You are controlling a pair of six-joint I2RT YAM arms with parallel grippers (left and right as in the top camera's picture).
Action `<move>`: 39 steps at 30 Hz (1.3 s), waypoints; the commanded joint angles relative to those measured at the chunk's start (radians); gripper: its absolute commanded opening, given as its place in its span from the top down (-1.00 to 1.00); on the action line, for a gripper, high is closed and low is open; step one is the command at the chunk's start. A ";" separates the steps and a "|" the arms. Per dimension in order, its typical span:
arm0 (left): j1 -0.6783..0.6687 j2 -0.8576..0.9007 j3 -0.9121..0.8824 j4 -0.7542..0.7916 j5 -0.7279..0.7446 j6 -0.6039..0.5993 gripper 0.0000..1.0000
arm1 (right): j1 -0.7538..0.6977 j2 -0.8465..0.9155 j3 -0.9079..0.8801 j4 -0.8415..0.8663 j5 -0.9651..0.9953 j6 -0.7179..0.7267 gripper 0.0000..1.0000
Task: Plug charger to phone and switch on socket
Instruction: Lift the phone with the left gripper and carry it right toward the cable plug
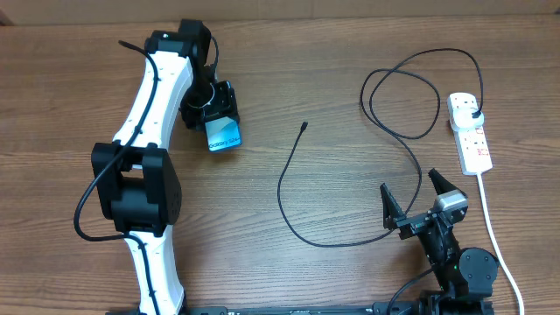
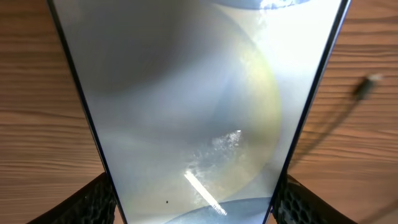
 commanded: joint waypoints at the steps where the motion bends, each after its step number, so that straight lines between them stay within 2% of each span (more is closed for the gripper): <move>1: -0.006 -0.002 0.036 -0.004 0.171 -0.075 -0.14 | 0.005 -0.009 -0.011 0.007 0.006 -0.001 -1.00; 4: -0.006 -0.002 0.036 -0.009 0.274 -0.100 -0.11 | 0.005 -0.009 -0.011 0.007 0.006 -0.001 -1.00; 7: -0.005 -0.002 0.036 -0.023 0.366 -0.135 0.01 | 0.005 -0.009 -0.011 0.007 0.006 -0.001 -1.00; 10: -0.006 -0.002 0.036 -0.041 0.399 -0.225 0.01 | 0.005 -0.009 -0.011 0.007 0.006 -0.001 -1.00; 12: -0.005 -0.002 0.036 -0.061 0.418 -0.290 -0.02 | 0.005 -0.009 -0.011 0.007 0.006 -0.001 -1.00; 14: -0.005 -0.002 0.036 -0.080 0.426 -0.327 -0.16 | 0.005 -0.009 -0.011 0.007 0.006 -0.001 -1.00; 21: -0.005 -0.002 0.036 -0.103 0.435 -0.327 -0.16 | 0.005 -0.009 -0.011 0.007 0.006 -0.001 -1.00; 24: -0.005 -0.002 0.036 -0.105 0.435 -0.327 0.07 | 0.005 -0.009 -0.011 0.007 0.006 -0.001 -1.00; 25: -0.006 -0.002 0.036 -0.106 0.435 -0.327 0.21 | 0.005 -0.009 -0.011 0.007 0.006 -0.001 -1.00; 26: -0.006 -0.002 0.036 -0.110 0.435 -0.327 0.25 | 0.005 -0.009 -0.011 0.007 0.006 -0.001 -1.00; 33: -0.006 -0.002 0.036 -0.122 0.478 -0.328 0.12 | 0.005 -0.009 -0.011 0.007 0.006 -0.001 -1.00; 39: -0.005 -0.002 0.036 -0.135 0.578 -0.357 0.18 | 0.005 -0.009 -0.011 0.007 0.006 -0.001 -1.00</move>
